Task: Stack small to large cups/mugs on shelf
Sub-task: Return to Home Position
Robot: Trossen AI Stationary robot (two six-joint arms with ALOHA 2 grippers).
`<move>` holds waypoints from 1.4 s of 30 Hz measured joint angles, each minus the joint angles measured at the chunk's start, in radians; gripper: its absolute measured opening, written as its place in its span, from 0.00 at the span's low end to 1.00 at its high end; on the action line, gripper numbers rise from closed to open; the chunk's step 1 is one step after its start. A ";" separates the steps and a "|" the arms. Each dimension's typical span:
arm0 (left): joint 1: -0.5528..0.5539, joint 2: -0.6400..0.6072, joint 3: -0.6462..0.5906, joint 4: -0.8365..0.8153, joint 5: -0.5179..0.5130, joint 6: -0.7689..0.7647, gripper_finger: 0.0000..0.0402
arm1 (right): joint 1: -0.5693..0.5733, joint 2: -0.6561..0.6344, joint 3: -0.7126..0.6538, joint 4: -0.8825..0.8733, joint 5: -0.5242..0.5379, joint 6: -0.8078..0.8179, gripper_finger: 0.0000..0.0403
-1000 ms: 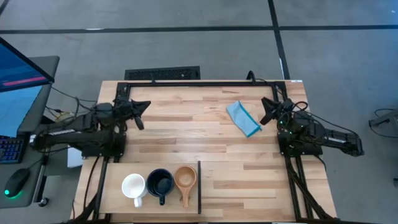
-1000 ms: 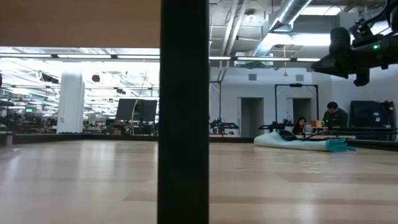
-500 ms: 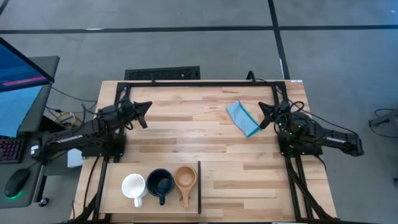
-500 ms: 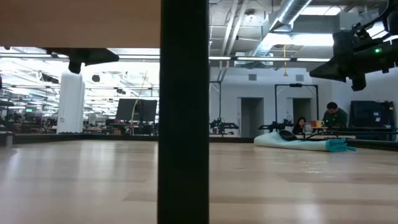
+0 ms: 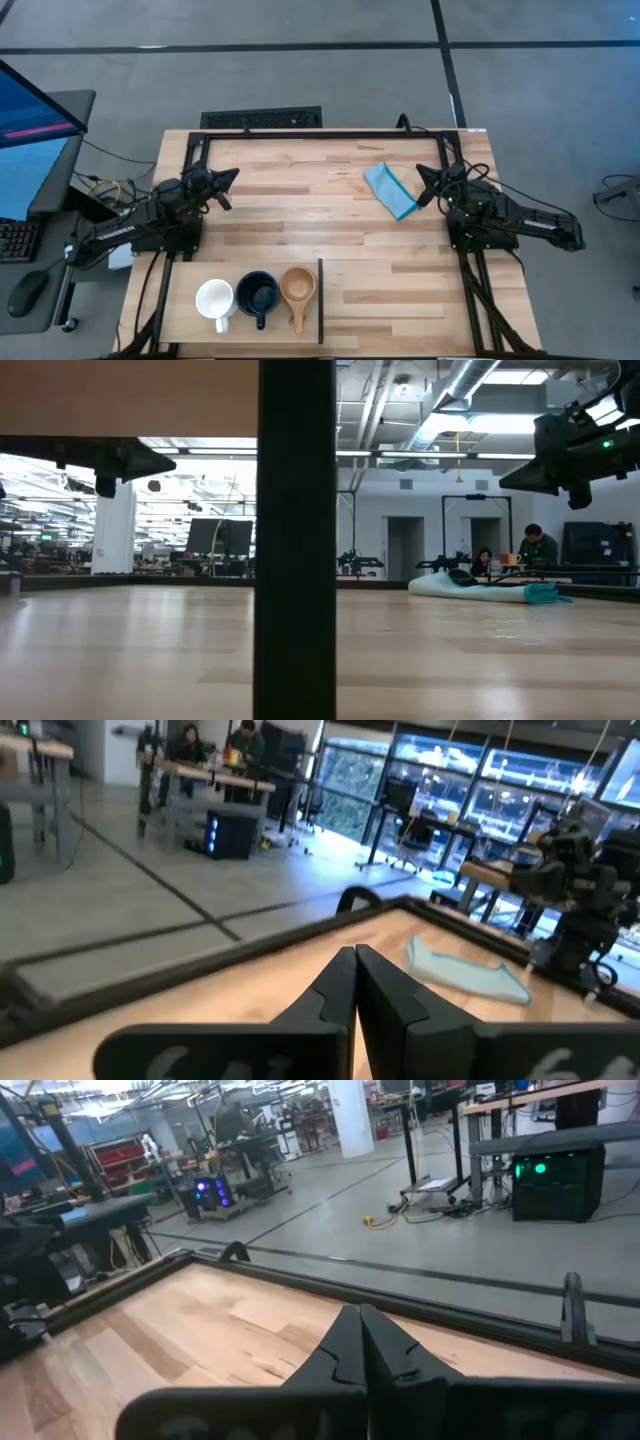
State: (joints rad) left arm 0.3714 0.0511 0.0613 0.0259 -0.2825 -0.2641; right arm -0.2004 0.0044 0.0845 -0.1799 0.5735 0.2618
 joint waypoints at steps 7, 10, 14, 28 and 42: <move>0.000 -0.048 -0.002 -0.104 -0.006 -0.013 0.00 | 0.000 0.000 -0.006 0.007 -0.004 0.019 0.00; 0.000 -0.047 -0.001 -0.110 -0.010 -0.012 0.00 | 0.001 0.000 -0.009 0.015 -0.026 0.021 0.00; 0.000 -0.047 0.000 -0.118 -0.010 -0.011 0.00 | 0.001 0.000 -0.009 0.015 -0.030 0.021 0.00; 0.000 -0.047 0.000 -0.124 -0.009 0.031 0.00 | 0.000 0.000 -0.010 0.016 -0.048 0.018 0.00; 0.000 -0.047 0.001 -0.128 0.010 0.038 0.00 | 0.000 0.001 -0.010 0.016 -0.023 -0.035 0.02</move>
State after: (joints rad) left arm 0.3714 0.0044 0.0620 -0.1022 -0.2729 -0.2262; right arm -0.2005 0.0049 0.0746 -0.1642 0.5503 0.2264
